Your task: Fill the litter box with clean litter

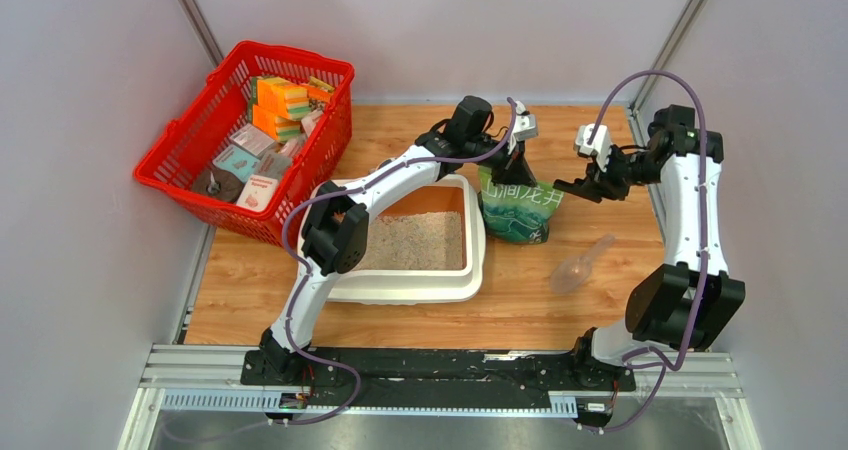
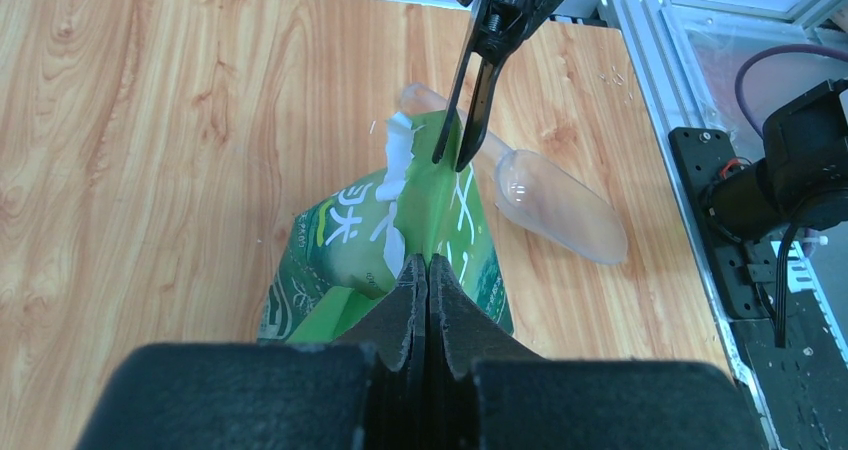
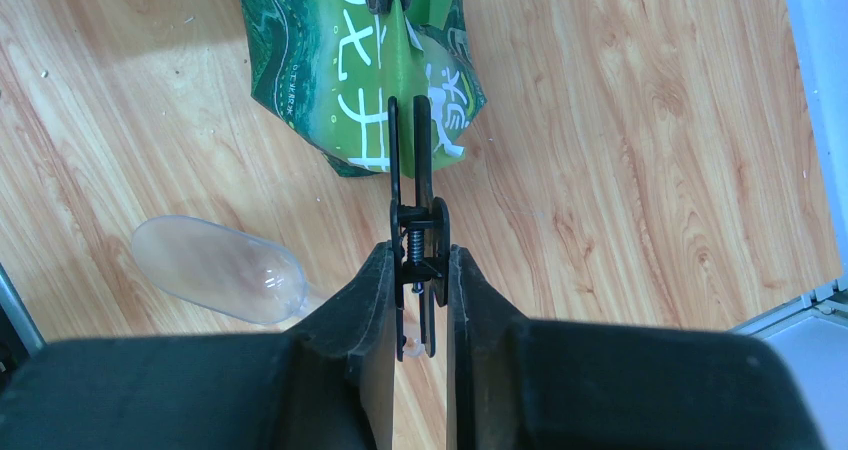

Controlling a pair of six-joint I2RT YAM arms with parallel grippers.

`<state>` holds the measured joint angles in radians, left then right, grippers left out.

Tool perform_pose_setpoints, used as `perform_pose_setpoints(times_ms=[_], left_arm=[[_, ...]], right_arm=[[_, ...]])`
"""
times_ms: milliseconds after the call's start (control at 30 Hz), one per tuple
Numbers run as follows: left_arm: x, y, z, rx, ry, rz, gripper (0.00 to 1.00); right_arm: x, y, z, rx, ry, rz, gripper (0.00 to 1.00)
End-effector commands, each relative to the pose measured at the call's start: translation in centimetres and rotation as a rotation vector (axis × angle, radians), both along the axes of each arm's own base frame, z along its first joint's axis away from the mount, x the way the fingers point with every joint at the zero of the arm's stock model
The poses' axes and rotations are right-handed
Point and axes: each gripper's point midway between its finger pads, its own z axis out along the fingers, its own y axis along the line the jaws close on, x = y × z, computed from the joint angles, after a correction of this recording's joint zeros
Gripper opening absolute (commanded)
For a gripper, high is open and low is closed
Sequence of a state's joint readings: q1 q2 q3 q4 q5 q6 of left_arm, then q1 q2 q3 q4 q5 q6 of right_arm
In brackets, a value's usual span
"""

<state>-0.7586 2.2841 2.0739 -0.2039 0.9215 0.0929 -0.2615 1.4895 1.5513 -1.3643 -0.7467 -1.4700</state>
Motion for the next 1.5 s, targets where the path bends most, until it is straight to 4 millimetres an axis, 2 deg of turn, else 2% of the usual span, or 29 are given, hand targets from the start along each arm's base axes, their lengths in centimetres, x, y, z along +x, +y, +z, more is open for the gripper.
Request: perform_pose_setpoints(times_ms=[0, 400, 767, 833, 867, 933, 1033, 1100, 1167, 1200, 1233, 1300, 1367, 1467], left_arm=[[0.7, -0.8, 1.4, -0.053, -0.047, 0.003, 0.0], [0.9, -0.9, 2.1, -0.068, -0.048, 0.011, 0.0], [0.6, -0.8, 2.6, -0.076, -0.04, -0.002, 0.0], [0.5, -0.7, 2.7, -0.076, -0.042, -0.005, 0.04], [0.4, -0.7, 2.8, -0.074, -0.041, -0.008, 0.12], [0.5, -0.6, 2.9, -0.074, -0.052, -0.009, 0.23], [0.9, 0.0, 3.6, -0.075, -0.073, -0.004, 0.29], [1.0, 0.6, 4.0, -0.069, -0.083, -0.002, 0.31], [1.1, 1.4, 3.4, -0.048, -0.075, 0.002, 0.32], [0.8, 1.8, 4.0, -0.051, -0.094, -0.001, 0.32], [1.0, 2.4, 3.2, -0.033, -0.083, 0.005, 0.33], [0.5, 3.3, 3.5, -0.021, -0.1, -0.004, 0.34], [0.0, 4.3, 2.4, 0.021, -0.08, -0.012, 0.35], [-0.7, 5.3, 1.8, 0.058, -0.091, -0.035, 0.35]], right_arm=[[-6.8, 2.1, -0.5, 0.065, 0.258, 0.028, 0.0], [-6.2, 2.0, -2.3, 0.027, 0.301, 0.052, 0.0], [-5.9, 4.6, -2.9, 0.068, 0.343, 0.105, 0.0], [-5.5, 4.9, -2.9, 0.068, 0.335, 0.111, 0.0], [-5.4, 5.2, -2.8, 0.076, 0.338, 0.113, 0.0], [-5.1, 5.4, -2.8, 0.085, 0.342, 0.109, 0.0], [-4.7, 5.6, -2.6, 0.096, 0.346, 0.106, 0.0], [-4.4, 5.7, -2.7, 0.105, 0.347, 0.101, 0.0], [-4.1, 5.8, -2.8, 0.109, 0.35, 0.1, 0.0], [-4.0, 5.8, -2.8, 0.113, 0.349, 0.096, 0.0], [-4.0, 5.9, -2.7, 0.116, 0.351, 0.096, 0.0], [-3.8, 6.1, -2.5, 0.129, 0.344, 0.094, 0.0], [-3.7, 6.4, -2.4, 0.141, 0.344, 0.096, 0.0], [-3.7, 6.8, -2.2, 0.15, 0.343, 0.101, 0.0]])
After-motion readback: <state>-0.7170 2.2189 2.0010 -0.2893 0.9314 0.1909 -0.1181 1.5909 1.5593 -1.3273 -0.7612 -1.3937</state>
